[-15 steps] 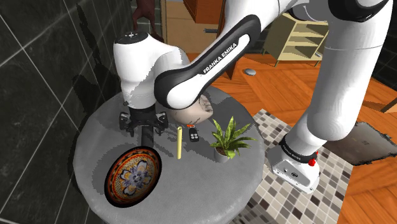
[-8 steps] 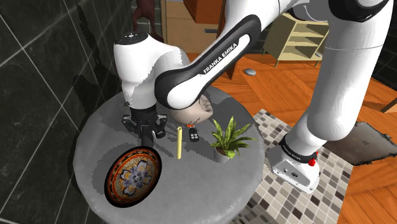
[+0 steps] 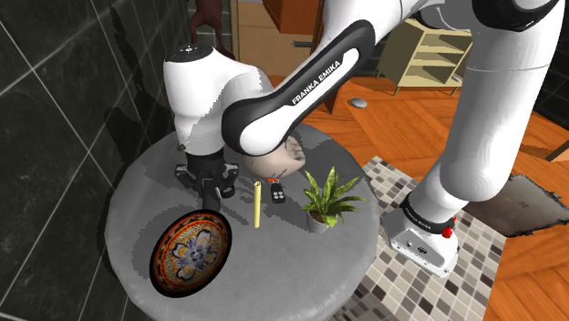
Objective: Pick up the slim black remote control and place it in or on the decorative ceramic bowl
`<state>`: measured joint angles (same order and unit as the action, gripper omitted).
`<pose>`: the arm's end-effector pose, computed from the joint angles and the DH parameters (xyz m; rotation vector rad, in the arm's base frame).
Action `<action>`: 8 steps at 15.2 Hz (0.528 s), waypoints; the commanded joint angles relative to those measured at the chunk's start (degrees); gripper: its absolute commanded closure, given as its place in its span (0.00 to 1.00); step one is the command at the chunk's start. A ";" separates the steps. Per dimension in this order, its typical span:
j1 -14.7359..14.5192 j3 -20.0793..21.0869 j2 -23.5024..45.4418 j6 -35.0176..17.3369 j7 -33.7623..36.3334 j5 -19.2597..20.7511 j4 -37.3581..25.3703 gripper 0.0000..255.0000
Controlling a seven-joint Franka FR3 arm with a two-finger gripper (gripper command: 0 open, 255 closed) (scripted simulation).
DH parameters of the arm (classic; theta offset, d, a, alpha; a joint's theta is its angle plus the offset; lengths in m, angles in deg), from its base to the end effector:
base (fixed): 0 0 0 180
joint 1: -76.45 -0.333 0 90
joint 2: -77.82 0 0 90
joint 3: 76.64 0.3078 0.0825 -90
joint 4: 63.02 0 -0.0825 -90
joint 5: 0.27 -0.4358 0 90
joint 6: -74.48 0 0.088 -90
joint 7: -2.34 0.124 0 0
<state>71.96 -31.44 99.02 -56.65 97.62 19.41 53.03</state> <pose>0.4197 0.4718 0.2589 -2.9751 0.9307 -0.0126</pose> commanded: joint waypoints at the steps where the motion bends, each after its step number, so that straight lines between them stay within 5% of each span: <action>1: 0.32 0.41 -0.48 0.73 -0.49 -0.72 -0.40 1.00; 8: 2.00 2.43 -3.98 4.86 -2.81 -4.31 -2.08 1.00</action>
<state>73.61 -29.34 95.70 -52.40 95.27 15.75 51.10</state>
